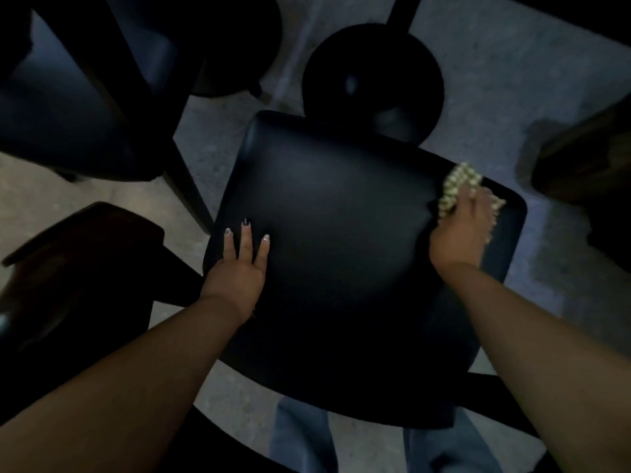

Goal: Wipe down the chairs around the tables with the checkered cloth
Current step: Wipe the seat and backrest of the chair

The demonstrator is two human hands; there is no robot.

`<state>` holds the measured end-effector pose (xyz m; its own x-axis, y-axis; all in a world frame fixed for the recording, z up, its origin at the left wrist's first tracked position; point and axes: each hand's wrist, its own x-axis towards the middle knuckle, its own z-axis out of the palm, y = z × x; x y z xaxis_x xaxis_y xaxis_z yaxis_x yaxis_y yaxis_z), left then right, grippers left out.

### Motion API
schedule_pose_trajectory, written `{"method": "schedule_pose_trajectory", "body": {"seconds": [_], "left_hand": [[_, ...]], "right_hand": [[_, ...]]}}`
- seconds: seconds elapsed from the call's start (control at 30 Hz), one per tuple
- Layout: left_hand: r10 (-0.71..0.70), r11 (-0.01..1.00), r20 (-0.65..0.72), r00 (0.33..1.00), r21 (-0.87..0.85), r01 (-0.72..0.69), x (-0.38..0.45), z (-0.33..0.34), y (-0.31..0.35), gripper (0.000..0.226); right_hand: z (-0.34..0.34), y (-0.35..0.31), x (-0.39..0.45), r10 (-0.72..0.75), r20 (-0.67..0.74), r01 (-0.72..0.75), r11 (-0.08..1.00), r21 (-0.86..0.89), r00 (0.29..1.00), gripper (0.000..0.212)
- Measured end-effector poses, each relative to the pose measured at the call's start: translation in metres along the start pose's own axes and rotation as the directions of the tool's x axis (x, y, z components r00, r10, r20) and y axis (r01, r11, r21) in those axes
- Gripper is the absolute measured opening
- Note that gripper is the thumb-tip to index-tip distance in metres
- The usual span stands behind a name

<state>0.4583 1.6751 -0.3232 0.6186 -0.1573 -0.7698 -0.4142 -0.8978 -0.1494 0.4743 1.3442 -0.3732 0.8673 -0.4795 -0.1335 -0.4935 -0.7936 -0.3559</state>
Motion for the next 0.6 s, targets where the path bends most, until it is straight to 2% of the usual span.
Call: {"method": "schedule_pose_trajectory", "body": {"seconds": [0.07,0.13,0.27,0.33,0.4,0.43,0.53,0.6], "left_hand": [[-0.002,1.0,0.003,1.0,-0.011,0.002,0.0,-0.001,0.0,0.124],[-0.003,1.0,0.01,1.0,-0.028,0.003,0.0,-0.001,-0.001,0.124],[0.002,0.999,0.008,1.0,-0.038,-0.002,0.001,0.002,0.0,0.123],[0.0,0.999,-0.001,1.0,-0.036,0.0,0.001,0.003,0.001,0.12],[0.0,1.0,-0.008,1.0,-0.029,0.0,0.002,0.004,0.002,0.119],[0.0,1.0,-0.01,1.0,-0.027,0.0,0.002,0.004,0.002,0.116],[-0.013,0.999,-0.031,0.999,-0.036,0.012,0.003,0.002,0.004,0.1],[-0.019,0.999,-0.03,0.999,-0.043,0.018,0.004,0.001,0.005,0.096]], "right_hand": [[-0.01,0.025,-0.008,0.217,-0.057,-0.215,0.976,0.047,0.974,0.066],[-0.011,0.032,-0.01,0.41,-0.088,-0.394,0.906,0.158,0.908,0.063],[0.0,0.005,-0.007,0.525,-0.17,-0.47,0.837,0.281,0.834,0.056],[0.016,-0.031,-0.015,0.404,-0.163,-0.373,0.908,0.189,0.9,0.061],[0.04,-0.082,-0.03,0.153,-0.077,-0.144,0.984,0.106,0.985,0.064],[0.053,-0.109,-0.043,0.016,-0.022,-0.013,0.995,0.1,1.0,0.065],[0.082,-0.174,-0.084,-0.312,0.139,0.293,0.945,0.144,0.94,0.073],[0.088,-0.186,-0.099,-0.377,0.186,0.356,0.925,0.135,0.907,0.075]]}}
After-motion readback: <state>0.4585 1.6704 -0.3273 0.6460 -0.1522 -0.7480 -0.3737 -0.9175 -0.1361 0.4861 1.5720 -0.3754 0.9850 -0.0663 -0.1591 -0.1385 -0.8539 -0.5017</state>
